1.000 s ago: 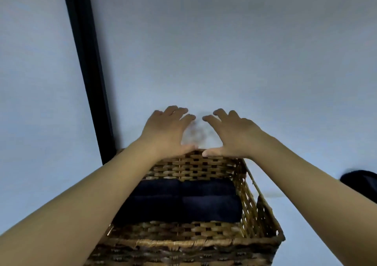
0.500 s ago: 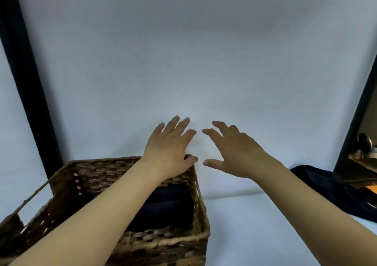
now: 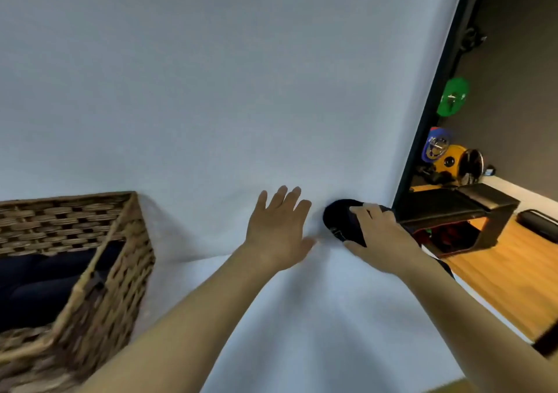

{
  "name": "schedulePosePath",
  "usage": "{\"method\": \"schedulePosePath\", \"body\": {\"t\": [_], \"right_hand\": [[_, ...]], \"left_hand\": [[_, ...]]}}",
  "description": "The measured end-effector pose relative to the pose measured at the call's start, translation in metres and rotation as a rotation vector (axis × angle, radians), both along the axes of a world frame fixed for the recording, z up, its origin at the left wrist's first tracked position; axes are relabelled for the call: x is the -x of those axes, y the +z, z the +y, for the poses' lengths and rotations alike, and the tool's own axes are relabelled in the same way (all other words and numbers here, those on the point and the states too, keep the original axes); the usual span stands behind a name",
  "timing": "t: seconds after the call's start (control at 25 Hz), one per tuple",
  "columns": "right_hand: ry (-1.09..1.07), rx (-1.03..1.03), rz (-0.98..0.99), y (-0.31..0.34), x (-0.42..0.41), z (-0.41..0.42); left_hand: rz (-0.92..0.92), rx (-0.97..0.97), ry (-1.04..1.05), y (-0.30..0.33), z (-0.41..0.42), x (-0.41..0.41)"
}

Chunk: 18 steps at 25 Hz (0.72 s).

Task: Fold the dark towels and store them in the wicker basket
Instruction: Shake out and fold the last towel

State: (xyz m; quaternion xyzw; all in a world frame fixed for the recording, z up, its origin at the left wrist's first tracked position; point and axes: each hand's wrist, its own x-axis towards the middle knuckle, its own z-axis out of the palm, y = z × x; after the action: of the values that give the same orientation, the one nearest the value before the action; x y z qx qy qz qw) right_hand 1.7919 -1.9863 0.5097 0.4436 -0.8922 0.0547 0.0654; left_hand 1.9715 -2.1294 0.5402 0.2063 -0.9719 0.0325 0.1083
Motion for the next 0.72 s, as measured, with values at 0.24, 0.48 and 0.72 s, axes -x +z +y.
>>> {"method": "schedulePosePath", "body": {"t": [0.24, 0.48, 0.72], "right_hand": [[-0.169, -0.055, -0.075, -0.076, 0.068, 0.049], [0.025, 0.38, -0.311, -0.1, 0.05, 0.052], [-0.262, 0.673, -0.846, -0.078, 0.039, 0.034]], "left_hand": [[0.051, -0.721, 0.052, -0.084, 0.052, 0.093], [0.329, -1.065, 0.234, -0.104, 0.069, 0.141], [0.497, -1.273, 0.295, -0.094, 0.069, 0.115]]}}
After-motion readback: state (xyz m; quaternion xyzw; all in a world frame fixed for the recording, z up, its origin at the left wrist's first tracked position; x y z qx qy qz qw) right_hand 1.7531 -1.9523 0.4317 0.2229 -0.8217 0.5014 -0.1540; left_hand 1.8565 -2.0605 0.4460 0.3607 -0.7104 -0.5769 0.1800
